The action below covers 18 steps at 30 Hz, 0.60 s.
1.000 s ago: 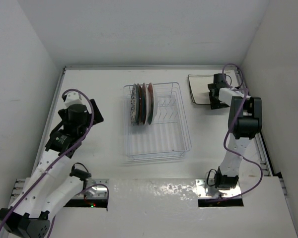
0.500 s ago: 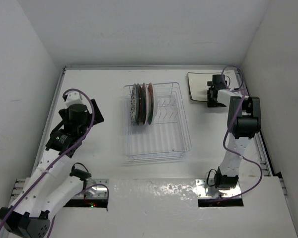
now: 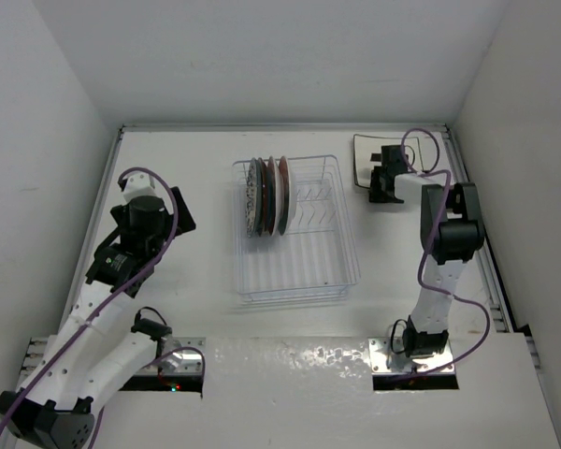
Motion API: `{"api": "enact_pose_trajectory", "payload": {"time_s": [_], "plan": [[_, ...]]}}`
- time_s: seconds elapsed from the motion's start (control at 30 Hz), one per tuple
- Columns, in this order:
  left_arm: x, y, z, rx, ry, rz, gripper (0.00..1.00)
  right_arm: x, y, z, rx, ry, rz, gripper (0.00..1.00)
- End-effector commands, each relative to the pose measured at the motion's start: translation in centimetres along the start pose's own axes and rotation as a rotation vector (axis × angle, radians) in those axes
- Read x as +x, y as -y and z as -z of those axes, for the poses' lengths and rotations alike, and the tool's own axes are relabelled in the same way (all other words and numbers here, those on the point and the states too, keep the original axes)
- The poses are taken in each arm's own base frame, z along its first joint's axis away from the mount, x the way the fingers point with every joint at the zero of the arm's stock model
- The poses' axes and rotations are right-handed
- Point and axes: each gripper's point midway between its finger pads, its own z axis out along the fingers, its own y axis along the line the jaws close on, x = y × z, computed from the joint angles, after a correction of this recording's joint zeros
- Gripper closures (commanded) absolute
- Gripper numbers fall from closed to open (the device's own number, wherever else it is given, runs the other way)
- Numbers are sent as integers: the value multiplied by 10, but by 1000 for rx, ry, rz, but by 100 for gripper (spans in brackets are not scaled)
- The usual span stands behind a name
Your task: Unload the plates from the dish rack
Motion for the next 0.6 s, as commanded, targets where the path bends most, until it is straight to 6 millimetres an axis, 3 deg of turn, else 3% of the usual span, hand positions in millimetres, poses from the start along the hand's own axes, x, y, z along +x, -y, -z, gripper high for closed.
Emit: {"api": "enact_pose_trajectory", "payload": {"time_s": [0.0, 0.3, 0.57], "plan": [[-10, 5, 1, 22, 36, 12, 0, 22, 43, -4, 139, -72, 24, 1], [-10, 4, 2, 26, 40, 15, 0, 30, 36, -3, 122, -100, 15, 1], [-9, 5, 1, 27, 36, 12, 0, 40, 13, 5, 84, -158, 3, 1]]}}
